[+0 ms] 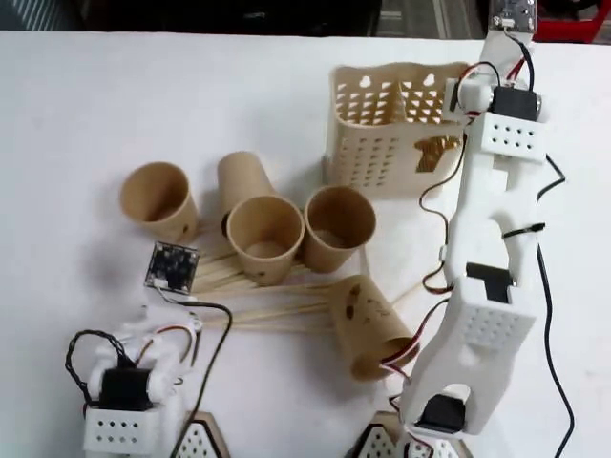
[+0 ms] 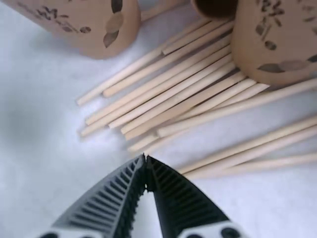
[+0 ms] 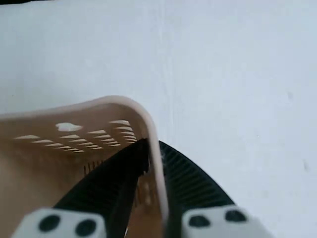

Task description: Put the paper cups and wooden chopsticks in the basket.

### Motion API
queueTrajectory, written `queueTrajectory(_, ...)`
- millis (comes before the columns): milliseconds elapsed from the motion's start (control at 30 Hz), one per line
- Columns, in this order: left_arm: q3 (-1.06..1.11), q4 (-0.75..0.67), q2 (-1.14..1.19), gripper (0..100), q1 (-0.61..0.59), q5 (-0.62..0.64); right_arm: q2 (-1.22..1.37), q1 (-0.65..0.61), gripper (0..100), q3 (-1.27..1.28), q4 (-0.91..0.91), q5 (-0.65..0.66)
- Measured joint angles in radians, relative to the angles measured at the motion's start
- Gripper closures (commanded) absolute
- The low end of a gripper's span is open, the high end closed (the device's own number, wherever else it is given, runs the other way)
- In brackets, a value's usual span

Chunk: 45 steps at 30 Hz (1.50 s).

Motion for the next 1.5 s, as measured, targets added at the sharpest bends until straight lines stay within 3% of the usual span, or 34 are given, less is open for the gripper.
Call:
queueTrajectory(100,0.0,0.0,0.0,97,0.0,0.0,0.002,0.008,96.0,-0.002,0.002,0.0)
queueTrajectory(300,0.0,0.0,0.0,97,0.0,0.0,-0.017,0.017,78.9,-0.003,0.08,-0.002)
queueTrajectory(533,0.0,0.0,0.0,97,0.0,0.0,-0.207,0.003,78.3,-0.002,0.227,-0.002)
queueTrajectory(933,0.0,0.0,0.0,97,0.0,0.0,-0.411,-0.184,78.3,0.002,0.56,0.0)
queueTrajectory(1333,0.0,0.0,0.0,97,0.0,0.0,-0.446,-0.328,78.3,0.385,0.569,0.0)
queueTrajectory(1500,0.0,0.0,0.0,97,0.0,0.0,-0.446,-0.354,78.3,0.552,0.448,0.0)
